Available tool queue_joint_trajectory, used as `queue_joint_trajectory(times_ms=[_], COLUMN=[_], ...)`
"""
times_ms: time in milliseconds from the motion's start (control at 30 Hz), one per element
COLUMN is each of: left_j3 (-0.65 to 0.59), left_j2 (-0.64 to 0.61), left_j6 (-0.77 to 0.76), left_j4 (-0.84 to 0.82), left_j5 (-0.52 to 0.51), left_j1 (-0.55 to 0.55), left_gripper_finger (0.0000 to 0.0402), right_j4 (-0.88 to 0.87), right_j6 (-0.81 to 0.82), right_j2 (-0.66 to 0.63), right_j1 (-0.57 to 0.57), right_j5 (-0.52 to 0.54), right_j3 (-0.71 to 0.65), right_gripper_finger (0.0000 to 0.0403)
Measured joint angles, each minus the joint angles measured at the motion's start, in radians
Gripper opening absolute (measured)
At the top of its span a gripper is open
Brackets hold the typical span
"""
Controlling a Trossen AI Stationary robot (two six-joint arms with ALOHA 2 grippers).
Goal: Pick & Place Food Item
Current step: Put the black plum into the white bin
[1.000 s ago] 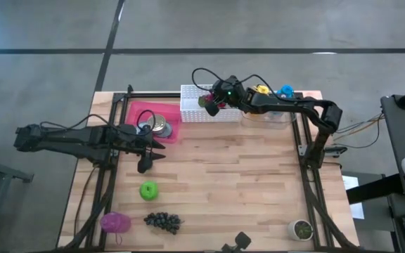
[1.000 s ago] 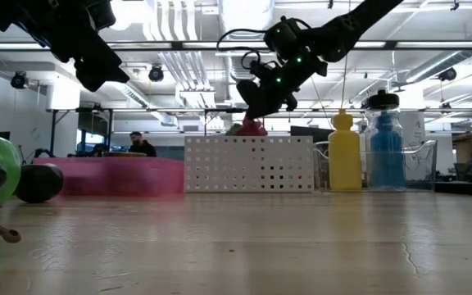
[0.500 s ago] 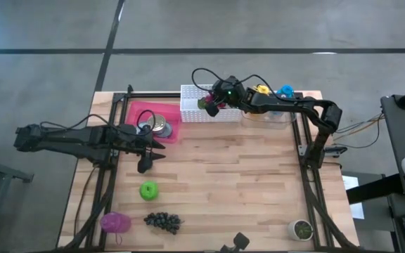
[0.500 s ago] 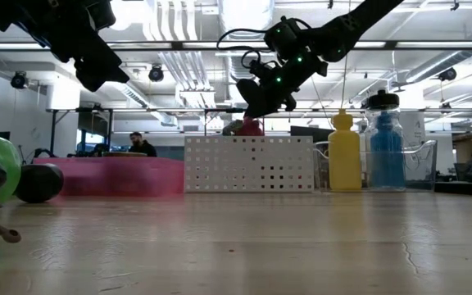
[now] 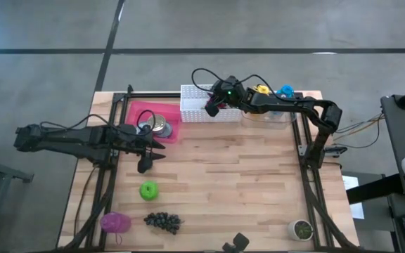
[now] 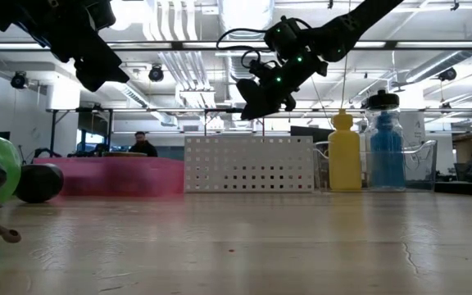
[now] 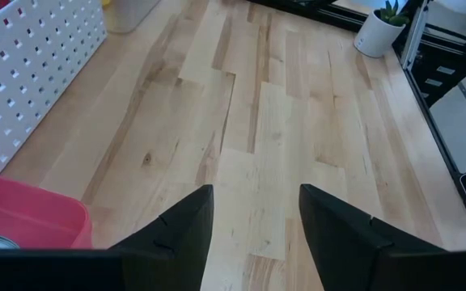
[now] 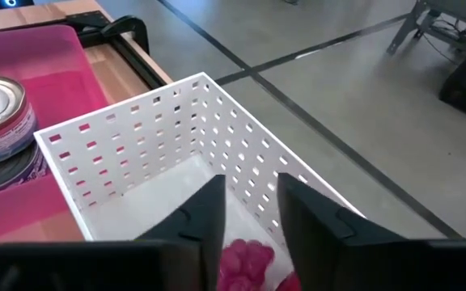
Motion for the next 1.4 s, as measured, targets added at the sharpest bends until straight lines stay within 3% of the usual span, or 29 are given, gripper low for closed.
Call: queue_joint_trajectory(times_ms=[367, 700, 1000, 1200, 1400], left_j3=[0.0, -0.009, -0.012, -0.002, 0.017], left_j2=[0.0, 0.0, 0.0, 0.0, 0.0], left_j6=[0.0, -0.001, 0.0, 0.025, 0.086], left_j4=[0.0, 0.005, 0.037, 0.05, 0.056], left_j5=[0.0, 0.0, 0.0, 0.0, -0.001], left_j1=[0.0, 0.0, 0.0, 0.0, 0.0], left_gripper_finger=[0.0195, 0.0192, 0.0195, 0.0188, 0.0187], right_j4=[-0.005, -0.061, -0.2, -0.241, -0.245], right_j6=[0.0, -0.004, -0.065, -0.079, -0.085], right_j2=[0.0, -0.086, -0.262, -0.321, -0.332], right_j1=[0.002, 0.042, 0.209, 0.395, 0.574], right_j5=[0.0, -0.011, -0.007, 0.008, 0.106], right_j3=[0.0, 0.0, 0.0, 0.0, 0.0], right_gripper_finger=[0.0196, 0.021, 0.0168, 0.0107, 0.0041])
